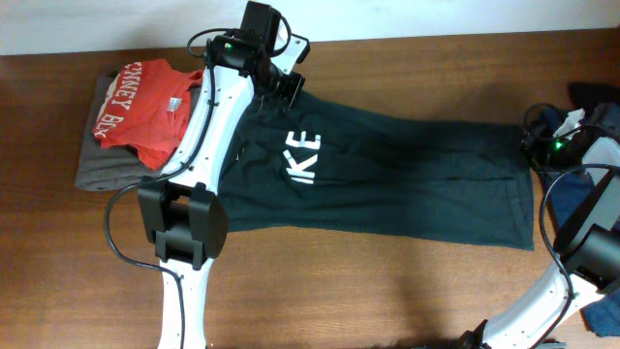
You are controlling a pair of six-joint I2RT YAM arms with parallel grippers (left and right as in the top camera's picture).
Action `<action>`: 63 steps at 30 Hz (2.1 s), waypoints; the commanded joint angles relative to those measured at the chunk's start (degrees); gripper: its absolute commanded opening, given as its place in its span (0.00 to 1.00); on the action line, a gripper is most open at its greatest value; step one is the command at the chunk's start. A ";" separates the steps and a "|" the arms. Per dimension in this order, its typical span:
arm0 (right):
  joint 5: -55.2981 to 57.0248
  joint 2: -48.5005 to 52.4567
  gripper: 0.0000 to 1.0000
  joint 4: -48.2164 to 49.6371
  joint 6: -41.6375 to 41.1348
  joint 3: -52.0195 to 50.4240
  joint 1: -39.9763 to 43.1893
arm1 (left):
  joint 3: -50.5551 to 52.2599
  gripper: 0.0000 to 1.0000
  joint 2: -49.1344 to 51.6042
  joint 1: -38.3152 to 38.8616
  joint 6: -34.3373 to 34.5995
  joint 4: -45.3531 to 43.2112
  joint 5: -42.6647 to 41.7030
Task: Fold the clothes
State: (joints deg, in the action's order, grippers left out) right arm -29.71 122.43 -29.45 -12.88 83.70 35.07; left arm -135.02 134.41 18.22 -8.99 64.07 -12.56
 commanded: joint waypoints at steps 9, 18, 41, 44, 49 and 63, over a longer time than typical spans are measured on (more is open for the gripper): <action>3.43 1.11 0.36 2.01 0.44 1.05 -0.98 | -1.33 0.01 -0.44 0.39 -0.35 0.28 0.37; 1.46 3.17 0.12 3.48 -1.09 1.84 -0.63 | -1.33 0.00 -0.44 0.39 -0.35 0.70 0.39; -2.64 -0.50 0.29 -2.54 -1.07 4.04 1.66 | -1.33 0.01 -0.50 0.37 -0.37 0.70 0.39; 1.62 -0.11 0.38 -2.95 -1.09 3.61 0.87 | -1.33 0.01 -0.50 0.37 -0.37 0.72 0.37; 6.03 0.09 0.40 -2.62 -1.09 3.58 -0.48 | -1.33 0.00 -0.50 0.39 -0.35 0.74 0.37; 4.94 1.81 0.31 -0.81 -4.11 3.54 -1.36 | -1.33 0.00 -0.50 0.39 -0.35 1.29 0.37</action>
State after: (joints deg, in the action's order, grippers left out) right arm -24.71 123.98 -30.20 -16.53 86.74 34.06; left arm -135.02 134.41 18.33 -8.99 65.19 -12.56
